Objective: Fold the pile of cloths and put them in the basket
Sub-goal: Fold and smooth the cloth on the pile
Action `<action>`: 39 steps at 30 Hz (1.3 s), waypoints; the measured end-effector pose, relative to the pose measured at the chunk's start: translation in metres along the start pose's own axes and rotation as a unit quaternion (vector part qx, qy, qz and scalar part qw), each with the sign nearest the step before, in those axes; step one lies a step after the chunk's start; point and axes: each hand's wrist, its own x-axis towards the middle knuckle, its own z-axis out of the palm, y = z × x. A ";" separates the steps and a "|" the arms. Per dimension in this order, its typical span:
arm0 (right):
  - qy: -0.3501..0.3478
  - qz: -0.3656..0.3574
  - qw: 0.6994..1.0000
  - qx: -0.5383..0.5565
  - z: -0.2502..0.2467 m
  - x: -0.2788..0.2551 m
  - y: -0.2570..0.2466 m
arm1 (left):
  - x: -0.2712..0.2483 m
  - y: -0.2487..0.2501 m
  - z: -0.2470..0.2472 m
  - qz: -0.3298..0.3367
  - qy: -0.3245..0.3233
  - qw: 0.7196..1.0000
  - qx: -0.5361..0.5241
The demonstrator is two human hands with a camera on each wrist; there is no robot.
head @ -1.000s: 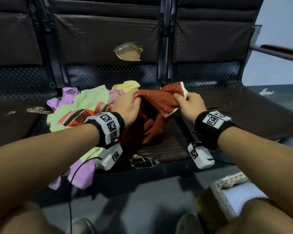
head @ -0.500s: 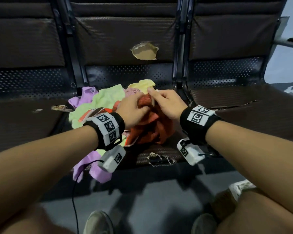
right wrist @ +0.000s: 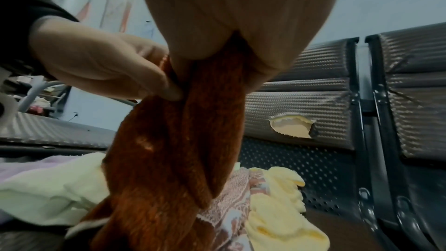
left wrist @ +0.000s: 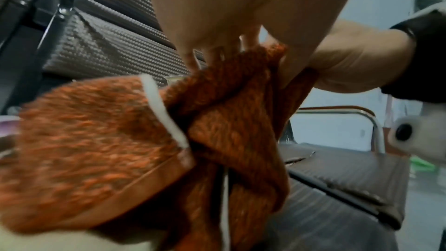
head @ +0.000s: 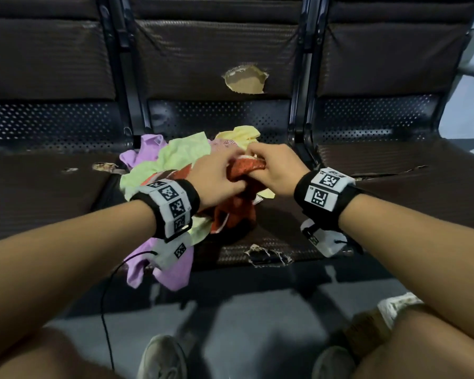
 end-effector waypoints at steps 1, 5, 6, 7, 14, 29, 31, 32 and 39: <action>0.008 -0.006 1.000 0.004 -0.001 0.000 -0.003 | 0.002 0.002 0.003 0.006 0.007 1.000 0.024; -0.004 0.072 0.997 0.035 -0.008 0.001 0.005 | 0.009 0.005 0.000 0.014 0.074 0.997 0.026; -0.042 0.095 0.994 0.025 -0.006 -0.002 0.009 | 0.010 0.006 -0.002 0.022 0.097 0.995 0.018; -0.091 0.119 0.989 -0.004 -0.003 -0.005 0.013 | 0.012 0.007 -0.004 0.026 0.121 0.992 0.007; -0.061 0.234 0.969 0.048 -0.014 0.004 0.037 | 0.033 0.013 -0.040 -0.068 0.220 0.973 0.030; 0.132 0.143 0.973 0.126 -0.055 0.008 0.019 | 0.070 0.048 -0.074 -0.277 0.157 0.930 -0.182; 0.111 0.140 0.979 0.094 -0.048 -0.001 0.020 | 0.068 0.043 -0.069 -0.280 0.145 0.926 -0.210; 0.109 0.130 0.980 0.106 -0.046 -0.005 0.018 | 0.066 0.041 -0.068 -0.280 0.142 0.924 -0.220; -0.034 -0.045 0.998 0.031 -0.037 -0.017 -0.008 | 0.053 0.048 -0.062 -0.285 0.144 0.889 -0.329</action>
